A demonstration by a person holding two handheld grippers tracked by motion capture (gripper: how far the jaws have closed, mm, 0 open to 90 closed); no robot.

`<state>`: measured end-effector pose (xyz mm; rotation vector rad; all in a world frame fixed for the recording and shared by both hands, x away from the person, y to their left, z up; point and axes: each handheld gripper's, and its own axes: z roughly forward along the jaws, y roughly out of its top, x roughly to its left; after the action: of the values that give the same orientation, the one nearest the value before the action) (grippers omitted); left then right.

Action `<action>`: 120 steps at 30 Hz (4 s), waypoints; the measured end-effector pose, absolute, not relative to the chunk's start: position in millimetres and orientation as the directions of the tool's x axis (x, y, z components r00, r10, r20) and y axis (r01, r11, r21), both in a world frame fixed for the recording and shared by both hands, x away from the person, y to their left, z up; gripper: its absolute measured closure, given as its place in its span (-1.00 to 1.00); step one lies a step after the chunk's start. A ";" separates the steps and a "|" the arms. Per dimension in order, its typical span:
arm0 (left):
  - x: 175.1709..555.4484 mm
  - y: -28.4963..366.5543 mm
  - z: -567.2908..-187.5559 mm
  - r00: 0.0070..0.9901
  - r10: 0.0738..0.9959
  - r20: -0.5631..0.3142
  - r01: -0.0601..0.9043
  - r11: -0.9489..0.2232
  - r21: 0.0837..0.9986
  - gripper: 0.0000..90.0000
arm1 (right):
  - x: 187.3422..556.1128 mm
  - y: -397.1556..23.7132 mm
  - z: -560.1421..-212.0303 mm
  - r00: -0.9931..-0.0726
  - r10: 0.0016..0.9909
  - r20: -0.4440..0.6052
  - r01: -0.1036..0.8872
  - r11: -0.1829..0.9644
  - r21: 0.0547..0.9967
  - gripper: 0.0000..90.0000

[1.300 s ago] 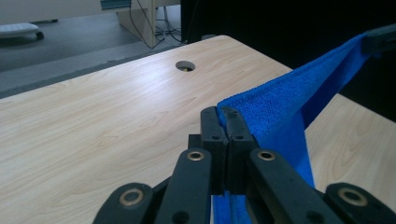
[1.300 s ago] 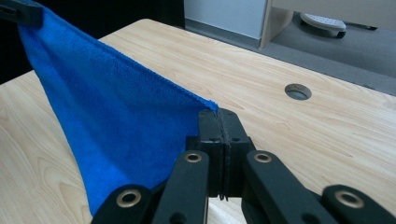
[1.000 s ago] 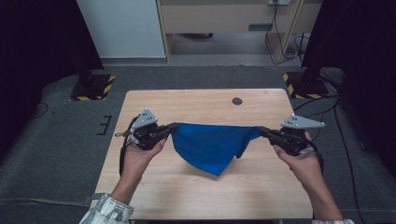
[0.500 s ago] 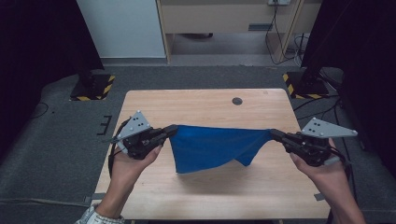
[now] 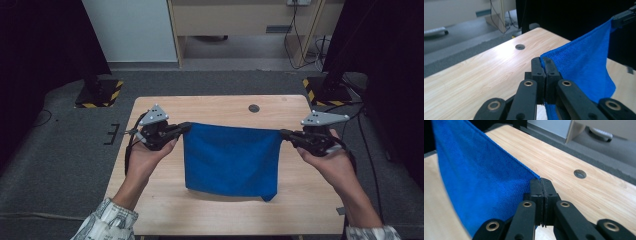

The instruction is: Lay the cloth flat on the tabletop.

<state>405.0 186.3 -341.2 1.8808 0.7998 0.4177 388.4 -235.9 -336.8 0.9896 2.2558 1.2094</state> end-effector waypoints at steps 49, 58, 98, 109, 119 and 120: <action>529.7 182.7 -430.7 0.580 0.809 -0.093 0.482 -0.249 0.840 0.97 | 538.1 -194.2 -433.9 -0.550 0.835 -0.005 0.563 0.375 0.737 0.98; 541.3 181.7 -434.4 0.570 0.816 -0.090 0.491 -0.252 0.834 0.97 | 547.4 -189.0 -435.4 -0.539 0.842 -0.020 0.575 0.385 0.722 0.98; 488.3 188.7 -430.5 0.569 0.822 -0.018 0.452 -0.294 0.842 0.28 | 487.0 -218.3 -455.6 -0.494 0.869 0.018 0.577 0.312 0.754 0.15; 440.2 209.5 -470.3 0.577 0.813 -0.076 0.496 -0.276 0.823 0.16 | 433.2 -223.2 -482.3 -0.541 0.839 0.052 0.584 0.330 0.742 0.38; 407.8 204.1 -487.6 0.604 0.790 -0.106 0.506 -0.278 0.816 0.05 | 395.8 -230.1 -497.7 -0.556 0.827 0.086 0.588 0.318 0.744 0.42; 405.1 202.8 -489.1 0.608 0.786 -0.108 0.506 -0.279 0.816 0.04 | 393.7 -229.6 -499.1 -0.557 0.825 0.090 0.589 0.316 0.744 0.42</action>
<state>405.1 202.8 -489.1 1.9487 1.0258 0.3996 393.7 -229.6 -499.1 1.2722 2.2809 1.0893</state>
